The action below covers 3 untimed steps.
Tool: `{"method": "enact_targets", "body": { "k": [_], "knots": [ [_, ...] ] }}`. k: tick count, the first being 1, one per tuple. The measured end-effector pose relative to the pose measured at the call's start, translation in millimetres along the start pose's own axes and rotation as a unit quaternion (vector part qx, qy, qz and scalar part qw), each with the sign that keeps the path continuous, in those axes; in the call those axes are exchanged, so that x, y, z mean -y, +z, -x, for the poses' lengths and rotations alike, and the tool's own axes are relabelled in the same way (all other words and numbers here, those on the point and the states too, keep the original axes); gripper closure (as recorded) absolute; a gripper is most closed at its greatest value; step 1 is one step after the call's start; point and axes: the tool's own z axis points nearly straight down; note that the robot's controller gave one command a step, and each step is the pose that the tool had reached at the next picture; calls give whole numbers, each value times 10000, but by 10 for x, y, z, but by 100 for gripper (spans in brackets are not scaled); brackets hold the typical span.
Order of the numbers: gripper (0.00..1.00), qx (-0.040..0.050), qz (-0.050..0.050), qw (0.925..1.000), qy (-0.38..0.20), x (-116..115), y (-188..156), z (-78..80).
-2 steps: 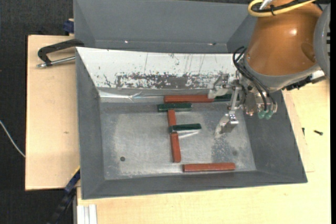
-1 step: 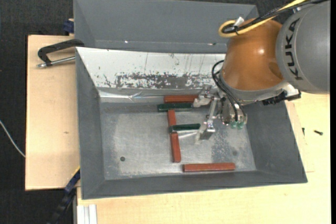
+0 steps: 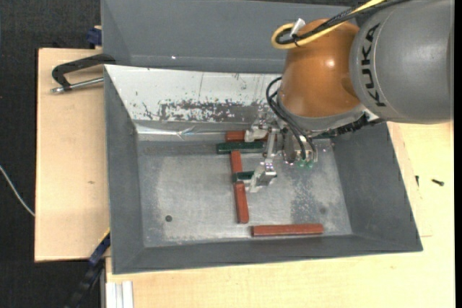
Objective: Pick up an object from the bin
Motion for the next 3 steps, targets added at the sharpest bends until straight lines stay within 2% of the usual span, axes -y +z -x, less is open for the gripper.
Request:
{"method": "enact_targets", "body": {
  "k": [1,2,3],
  "knots": [
    [0,-7,5,9997,234,157,93,41],
    [0,-1,3,9890,1482,334,514,-2],
    [100,-37,-9,9786,2058,177,805,-47]
  ]
}}
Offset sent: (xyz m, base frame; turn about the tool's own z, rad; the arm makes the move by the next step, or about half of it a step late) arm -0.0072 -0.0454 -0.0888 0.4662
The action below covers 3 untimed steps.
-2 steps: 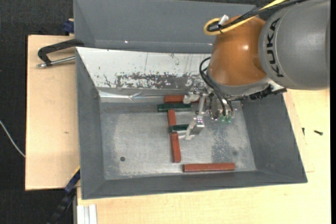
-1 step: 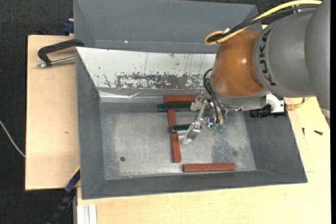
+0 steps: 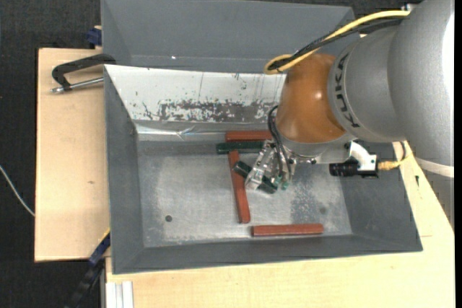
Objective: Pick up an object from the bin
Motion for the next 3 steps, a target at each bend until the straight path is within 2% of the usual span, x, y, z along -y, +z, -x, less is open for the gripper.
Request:
{"method": "enact_targets", "body": {
  "k": [2,3],
  "knots": [
    [100,1,2,10000,4,2,-22,-8],
    [100,1,-1,10000,7,6,-186,-33]
  ]
}}
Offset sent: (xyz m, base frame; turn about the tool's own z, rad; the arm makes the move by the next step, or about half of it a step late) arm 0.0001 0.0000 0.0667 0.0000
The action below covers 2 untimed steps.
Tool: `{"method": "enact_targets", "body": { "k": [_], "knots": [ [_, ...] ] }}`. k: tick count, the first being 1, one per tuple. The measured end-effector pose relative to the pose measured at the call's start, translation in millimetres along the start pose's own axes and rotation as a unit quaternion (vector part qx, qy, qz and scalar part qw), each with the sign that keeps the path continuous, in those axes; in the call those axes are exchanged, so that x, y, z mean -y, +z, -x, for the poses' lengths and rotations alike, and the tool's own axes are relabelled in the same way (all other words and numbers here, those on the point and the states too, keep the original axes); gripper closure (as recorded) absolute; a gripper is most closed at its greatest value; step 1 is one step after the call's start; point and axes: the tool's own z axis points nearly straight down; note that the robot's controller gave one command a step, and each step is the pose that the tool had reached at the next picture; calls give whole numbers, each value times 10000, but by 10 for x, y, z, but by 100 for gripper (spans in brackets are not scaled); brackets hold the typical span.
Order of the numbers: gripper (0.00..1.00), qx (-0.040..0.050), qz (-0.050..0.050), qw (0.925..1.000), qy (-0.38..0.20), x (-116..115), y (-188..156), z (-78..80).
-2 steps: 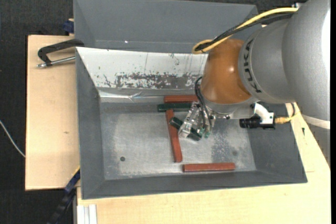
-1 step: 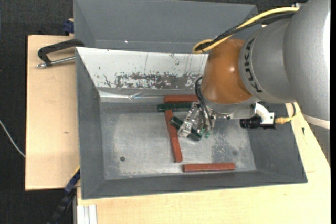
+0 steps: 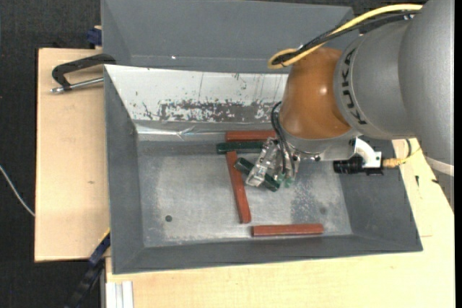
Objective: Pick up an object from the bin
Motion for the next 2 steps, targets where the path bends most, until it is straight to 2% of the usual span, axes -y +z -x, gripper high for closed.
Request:
{"method": "enact_targets", "body": {
  "k": [2],
  "knots": [
    [100,35,19,10000,-6,-11,-388,12]
  ]
}}
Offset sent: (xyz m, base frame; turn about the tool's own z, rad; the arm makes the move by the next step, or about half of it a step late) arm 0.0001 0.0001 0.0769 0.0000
